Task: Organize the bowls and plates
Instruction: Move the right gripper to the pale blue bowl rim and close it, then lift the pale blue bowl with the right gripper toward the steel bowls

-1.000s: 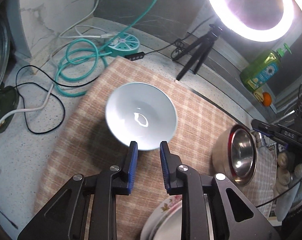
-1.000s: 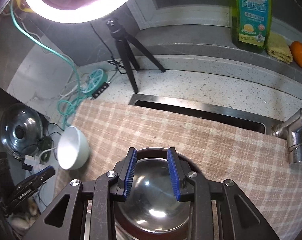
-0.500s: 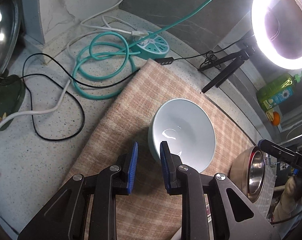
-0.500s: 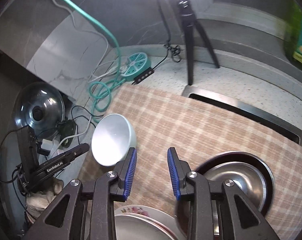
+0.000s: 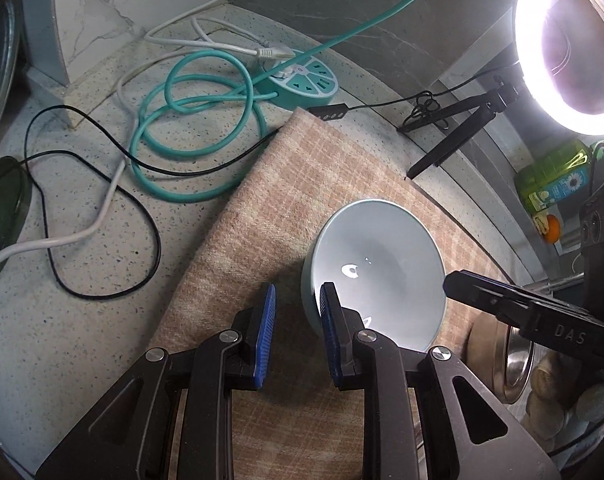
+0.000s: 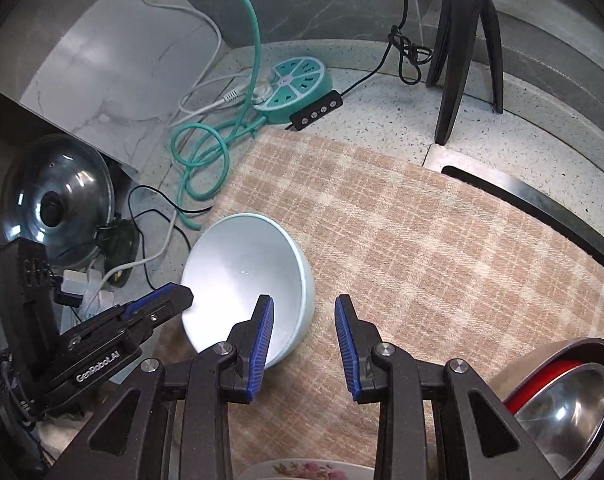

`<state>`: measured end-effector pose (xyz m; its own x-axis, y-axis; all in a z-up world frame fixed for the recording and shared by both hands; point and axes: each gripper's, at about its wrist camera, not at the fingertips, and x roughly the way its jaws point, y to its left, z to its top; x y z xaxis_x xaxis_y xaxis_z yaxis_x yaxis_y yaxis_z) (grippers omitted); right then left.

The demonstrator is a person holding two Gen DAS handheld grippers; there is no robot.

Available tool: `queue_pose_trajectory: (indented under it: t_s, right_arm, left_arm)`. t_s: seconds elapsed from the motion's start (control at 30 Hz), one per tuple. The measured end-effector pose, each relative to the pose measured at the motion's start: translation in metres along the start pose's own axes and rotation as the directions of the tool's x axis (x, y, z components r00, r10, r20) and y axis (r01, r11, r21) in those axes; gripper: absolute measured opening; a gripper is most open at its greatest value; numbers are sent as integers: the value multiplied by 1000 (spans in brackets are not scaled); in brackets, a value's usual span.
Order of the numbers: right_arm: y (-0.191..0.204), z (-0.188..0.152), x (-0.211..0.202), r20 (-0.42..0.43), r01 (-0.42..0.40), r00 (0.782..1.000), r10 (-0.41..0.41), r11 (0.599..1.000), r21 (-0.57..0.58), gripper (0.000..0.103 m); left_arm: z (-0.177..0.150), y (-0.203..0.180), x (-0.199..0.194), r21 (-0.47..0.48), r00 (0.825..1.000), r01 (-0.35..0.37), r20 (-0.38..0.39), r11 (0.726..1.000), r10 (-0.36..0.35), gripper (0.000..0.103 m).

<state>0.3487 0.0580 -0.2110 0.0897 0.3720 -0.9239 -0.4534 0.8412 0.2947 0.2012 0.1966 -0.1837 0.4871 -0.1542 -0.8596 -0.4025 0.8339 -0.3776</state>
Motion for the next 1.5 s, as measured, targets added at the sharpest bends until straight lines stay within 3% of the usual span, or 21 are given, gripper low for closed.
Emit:
queue_pose_trajectory:
  t_s: [0.07, 0.17, 0.33, 0.6, 0.93, 1.17, 1.5]
  right_arm:
    - [0, 1, 4, -6, 9, 1000, -9, 1000, 6, 28]
    - [-1, 1, 9, -19, 11, 1000, -11, 1000, 19, 19]
    - [2, -2, 17, -41, 13, 999, -12, 1000, 20, 9]
    - [-1, -5, 12, -40, 19, 999, -17, 999, 40, 9]
    - [-6, -10, -54, 31, -22, 999, 20, 997, 68, 9]
    - [-20, -23, -115, 94, 0, 996, -6, 998, 62, 9]
    - [-77, -59, -160, 110, 50, 992, -64, 991, 125, 9]
  left_arm:
    - [1, -1, 2, 12, 1000, 3, -2, 1000, -3, 21]
    - [2, -2, 5, 21, 1000, 3, -7, 1000, -3, 21]
    - [1, -7, 9, 43, 1000, 11, -15, 999, -10, 12]
    - [-1, -19, 3, 74, 1000, 2, 0, 997, -2, 11]
    - [0, -61, -42, 152, 997, 29, 72, 988, -40, 11]
    - [-6, -108, -72, 220, 988, 79, 110, 972, -105, 11]
    - [-31, -170, -57, 301, 982, 152, 63, 941, -179, 11]
